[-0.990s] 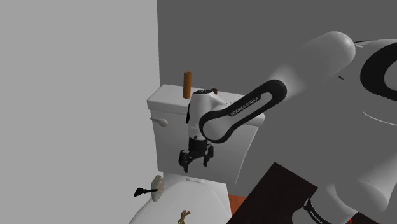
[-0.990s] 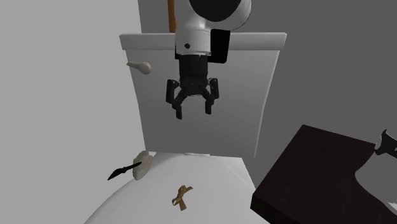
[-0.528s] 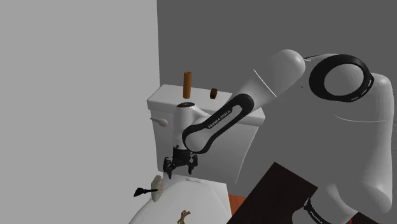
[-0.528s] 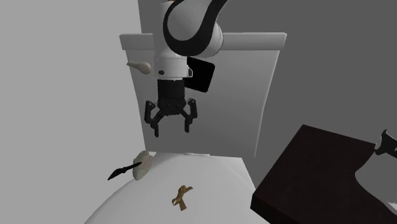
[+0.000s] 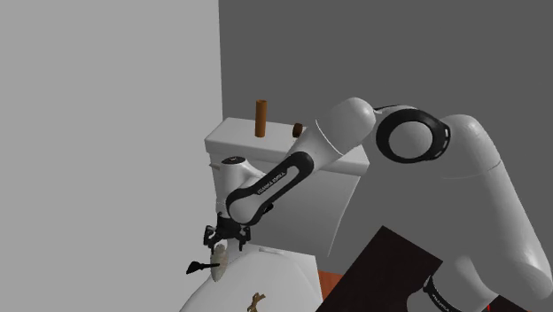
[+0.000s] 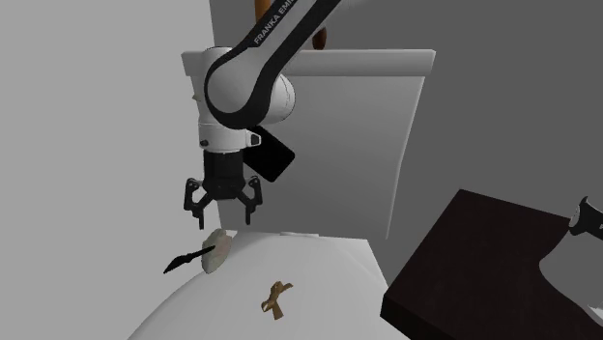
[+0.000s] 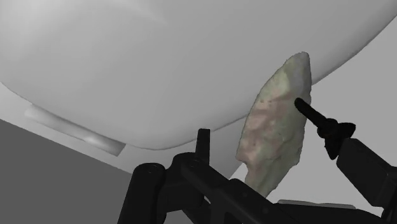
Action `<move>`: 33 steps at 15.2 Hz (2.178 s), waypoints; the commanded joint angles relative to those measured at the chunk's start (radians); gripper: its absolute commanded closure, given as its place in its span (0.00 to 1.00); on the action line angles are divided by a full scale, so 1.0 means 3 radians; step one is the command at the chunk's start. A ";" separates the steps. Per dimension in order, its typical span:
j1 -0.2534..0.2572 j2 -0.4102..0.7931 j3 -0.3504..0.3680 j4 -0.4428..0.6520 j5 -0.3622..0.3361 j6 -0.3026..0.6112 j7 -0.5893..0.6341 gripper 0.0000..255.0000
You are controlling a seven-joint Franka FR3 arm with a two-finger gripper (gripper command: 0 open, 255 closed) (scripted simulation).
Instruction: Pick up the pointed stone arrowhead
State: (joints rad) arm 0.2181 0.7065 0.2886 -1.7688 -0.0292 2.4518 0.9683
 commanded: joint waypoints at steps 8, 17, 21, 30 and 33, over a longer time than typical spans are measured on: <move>0.0143 0.0619 -0.0117 0.0565 -0.0055 0.0107 0.0120 0.00; 0.0146 0.0660 -0.0123 0.0575 -0.0060 0.0137 0.0116 1.00; 0.0150 0.0679 -0.0125 0.0592 -0.0064 0.0139 0.0118 1.00; 0.0102 0.0351 -0.0071 0.0462 -0.0028 -0.0059 0.0137 1.00; 0.0086 0.0249 -0.0052 0.0436 -0.0016 -0.0133 0.0142 1.00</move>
State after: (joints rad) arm 0.2559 0.7980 0.2829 -1.6450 -0.0336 2.4144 1.0096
